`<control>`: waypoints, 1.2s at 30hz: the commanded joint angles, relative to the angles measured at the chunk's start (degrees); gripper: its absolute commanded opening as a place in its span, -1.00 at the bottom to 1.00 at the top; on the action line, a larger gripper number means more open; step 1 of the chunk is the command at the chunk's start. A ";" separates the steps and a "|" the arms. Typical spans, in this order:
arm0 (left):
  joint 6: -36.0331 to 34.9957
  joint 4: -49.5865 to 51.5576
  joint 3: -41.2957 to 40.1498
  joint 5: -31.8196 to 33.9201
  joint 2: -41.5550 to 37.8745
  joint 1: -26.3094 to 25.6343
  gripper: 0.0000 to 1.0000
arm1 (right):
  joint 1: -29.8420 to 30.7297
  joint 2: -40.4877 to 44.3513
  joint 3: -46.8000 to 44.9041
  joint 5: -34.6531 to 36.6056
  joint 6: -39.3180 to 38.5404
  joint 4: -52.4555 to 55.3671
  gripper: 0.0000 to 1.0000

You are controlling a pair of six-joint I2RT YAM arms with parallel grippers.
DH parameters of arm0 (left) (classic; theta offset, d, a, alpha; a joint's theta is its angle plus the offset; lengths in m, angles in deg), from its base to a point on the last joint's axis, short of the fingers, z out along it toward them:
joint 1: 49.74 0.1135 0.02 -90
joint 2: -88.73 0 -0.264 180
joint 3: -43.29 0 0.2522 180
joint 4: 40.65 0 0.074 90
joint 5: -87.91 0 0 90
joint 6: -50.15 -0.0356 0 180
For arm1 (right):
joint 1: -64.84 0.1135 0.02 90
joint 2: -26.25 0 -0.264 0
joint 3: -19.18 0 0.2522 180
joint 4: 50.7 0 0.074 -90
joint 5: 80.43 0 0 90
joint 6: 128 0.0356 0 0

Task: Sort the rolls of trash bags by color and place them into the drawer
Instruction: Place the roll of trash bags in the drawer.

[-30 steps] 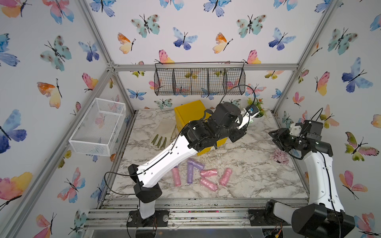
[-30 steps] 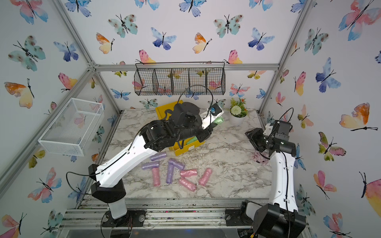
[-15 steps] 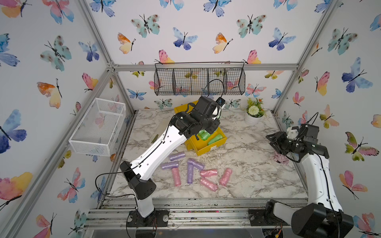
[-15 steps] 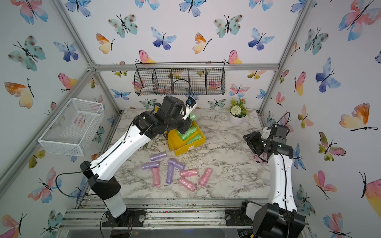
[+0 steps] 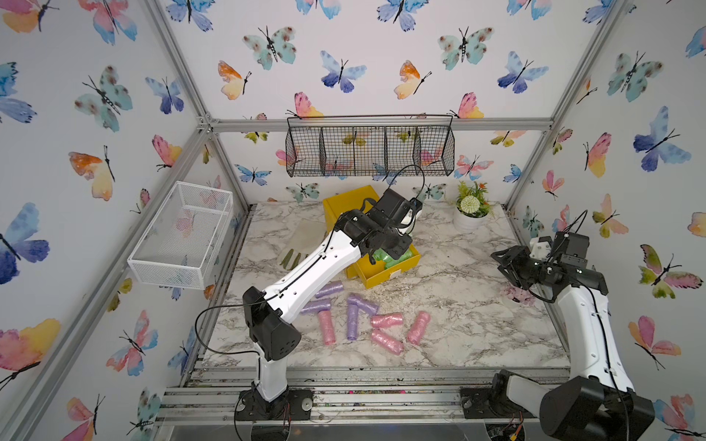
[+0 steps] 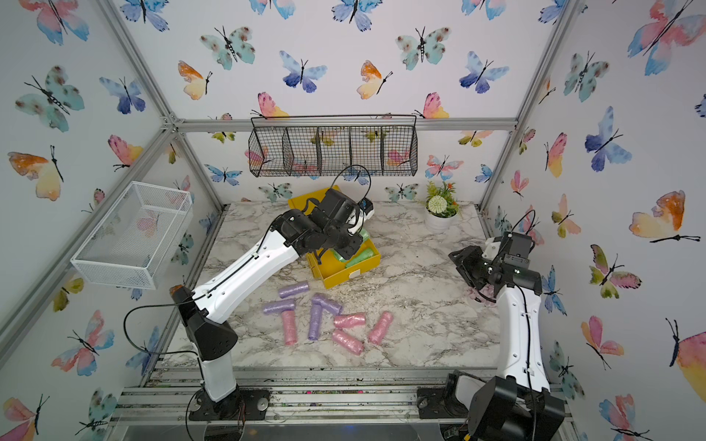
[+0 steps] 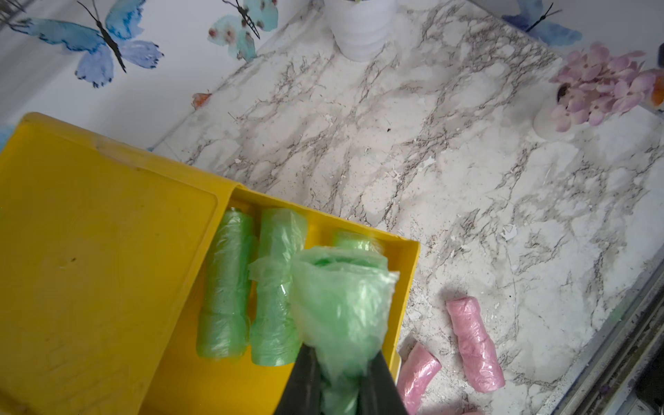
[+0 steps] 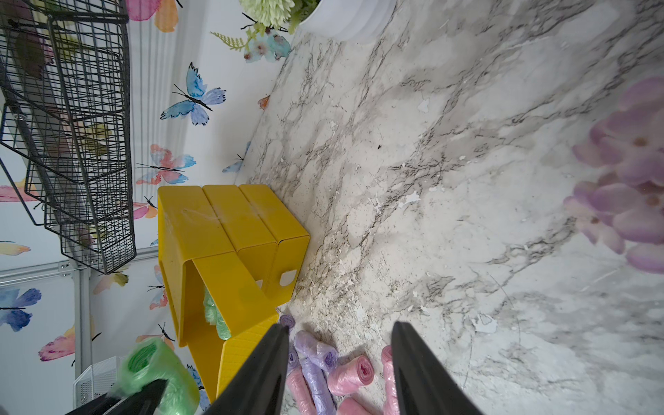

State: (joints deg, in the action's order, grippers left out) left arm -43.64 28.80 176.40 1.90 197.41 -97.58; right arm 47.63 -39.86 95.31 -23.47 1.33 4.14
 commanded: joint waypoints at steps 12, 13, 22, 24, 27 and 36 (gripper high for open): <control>-2.34 3.12 1.67 -3.21 4.63 1.84 -1.00 | -0.27 0.98 -0.69 -0.89 -1.10 -0.70 0.03; -2.46 2.89 1.68 -3.15 4.89 1.98 -1.00 | -0.23 0.98 -0.82 -0.89 -1.10 -0.73 0.03; -3.12 3.32 2.56 -1.79 7.07 2.53 -1.00 | -0.22 0.89 -0.49 -0.77 -1.10 -0.64 0.03; -3.35 3.51 1.93 -1.83 7.07 2.62 -1.00 | -0.25 0.85 -0.49 -0.80 -1.10 -0.65 0.03; -3.42 3.26 0.32 -2.62 7.07 3.09 -1.00 | -0.20 0.84 -0.57 -0.71 -1.10 -0.65 0.03; -3.73 3.95 -0.87 0.22 7.77 4.19 -0.99 | -0.21 0.96 -0.58 -0.76 -1.01 -0.73 0.03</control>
State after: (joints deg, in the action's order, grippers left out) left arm -46.73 30.92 176.01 0.57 204.23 -93.99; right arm 47.63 -39.73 95.22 -23.58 1.29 4.12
